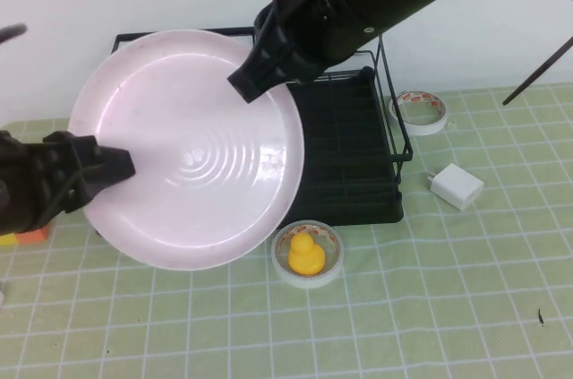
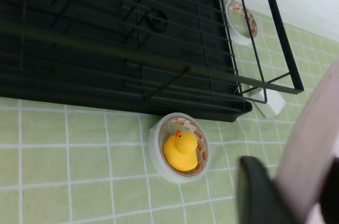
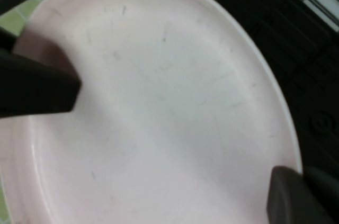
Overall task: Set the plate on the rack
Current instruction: Hand over the plate
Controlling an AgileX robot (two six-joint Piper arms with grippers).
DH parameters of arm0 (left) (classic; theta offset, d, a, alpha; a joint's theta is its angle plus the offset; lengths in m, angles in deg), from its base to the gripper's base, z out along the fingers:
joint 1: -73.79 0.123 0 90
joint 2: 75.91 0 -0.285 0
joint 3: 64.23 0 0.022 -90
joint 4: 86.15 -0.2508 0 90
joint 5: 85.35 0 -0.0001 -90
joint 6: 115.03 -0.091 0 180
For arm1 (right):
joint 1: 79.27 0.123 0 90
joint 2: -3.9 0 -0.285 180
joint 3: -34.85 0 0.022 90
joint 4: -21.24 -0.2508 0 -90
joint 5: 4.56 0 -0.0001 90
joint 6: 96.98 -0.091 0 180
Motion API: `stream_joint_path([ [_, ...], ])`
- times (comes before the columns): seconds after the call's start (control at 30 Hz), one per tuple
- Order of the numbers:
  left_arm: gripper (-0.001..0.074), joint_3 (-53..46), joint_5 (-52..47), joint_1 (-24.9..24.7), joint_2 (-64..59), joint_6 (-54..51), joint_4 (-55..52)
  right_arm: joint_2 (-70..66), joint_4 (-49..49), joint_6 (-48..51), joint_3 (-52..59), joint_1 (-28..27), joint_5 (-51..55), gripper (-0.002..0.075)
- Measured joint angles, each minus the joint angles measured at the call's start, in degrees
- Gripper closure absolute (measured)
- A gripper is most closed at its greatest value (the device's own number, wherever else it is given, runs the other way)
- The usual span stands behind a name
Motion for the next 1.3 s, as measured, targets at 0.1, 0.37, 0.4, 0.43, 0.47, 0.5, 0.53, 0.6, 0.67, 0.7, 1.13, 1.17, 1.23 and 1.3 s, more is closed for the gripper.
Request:
stream_joint_path([
  [0.1,0.0621,0.0,-0.16,0.0,-0.15,-4.37,1.53,0.0,1.16,0.85,0.0,-0.48,-0.14,0.0717],
  [0.37,0.0717,0.0,2.17,0.1,-0.58,-22.59,5.79,0.12,1.83,1.35,0.0,-0.74,-0.64,0.0605],
  [0.4,0.0717,0.0,2.53,0.1,-0.58,-24.49,7.07,0.12,1.83,1.35,0.0,-0.74,-0.84,0.0556],
  [0.43,0.0717,0.0,2.79,0.1,-0.58,-26.79,8.89,0.12,1.83,1.35,0.0,-0.74,-0.98,0.0505],
  [0.47,0.0719,0.0,2.94,0.1,-0.58,-29.02,10.93,0.12,1.24,1.35,0.0,-0.74,-1.34,0.0457],
  [0.5,0.072,0.0,2.94,0.1,-0.63,-30.78,13.23,0.12,0.76,1.25,0.0,-0.74,-1.62,0.0425],
  [0.53,0.0721,0.0,2.81,0.1,-0.63,-32.84,15.41,0.12,-0.03,1.25,0.0,-0.74,-2.0,0.0395],
  [0.6,0.0724,0.0,2.41,0.0,-0.63,-36.25,18.53,0.12,-1.08,1.25,0.0,-0.48,-2.23,0.0364],
  [0.67,0.0724,0.0,2.17,-0.01,-0.63,-38.42,20.23,0.12,-1.21,1.04,0.0,-0.24,-2.36,0.0348],
  [0.7,0.0724,0.0,2.17,-0.01,-0.63,-38.95,20.58,0.12,-1.21,0.9,0.0,-0.24,-2.36,0.0342],
  [1.13,0.0726,0.0,13.22,-0.01,-0.63,-50.69,22.14,5.97,-0.55,0.67,0.0,-0.24,-3.23,0.0299],
  [1.17,0.0727,0.0,14.35,-0.01,-0.63,-52.47,22.4,7.01,-0.55,0.88,0.0,-0.24,-2.55,0.0299],
  [1.23,0.0727,0.0,16.27,-0.01,-0.71,-56.5,23.64,8.78,-0.55,1.65,0.0,-0.24,-0.99,0.0299],
  [1.3,0.0727,0.0,19.3,-0.01,-1.11,-62.96,27.83,10.43,-0.45,3.66,0.0,-0.24,1.23,0.03],
])
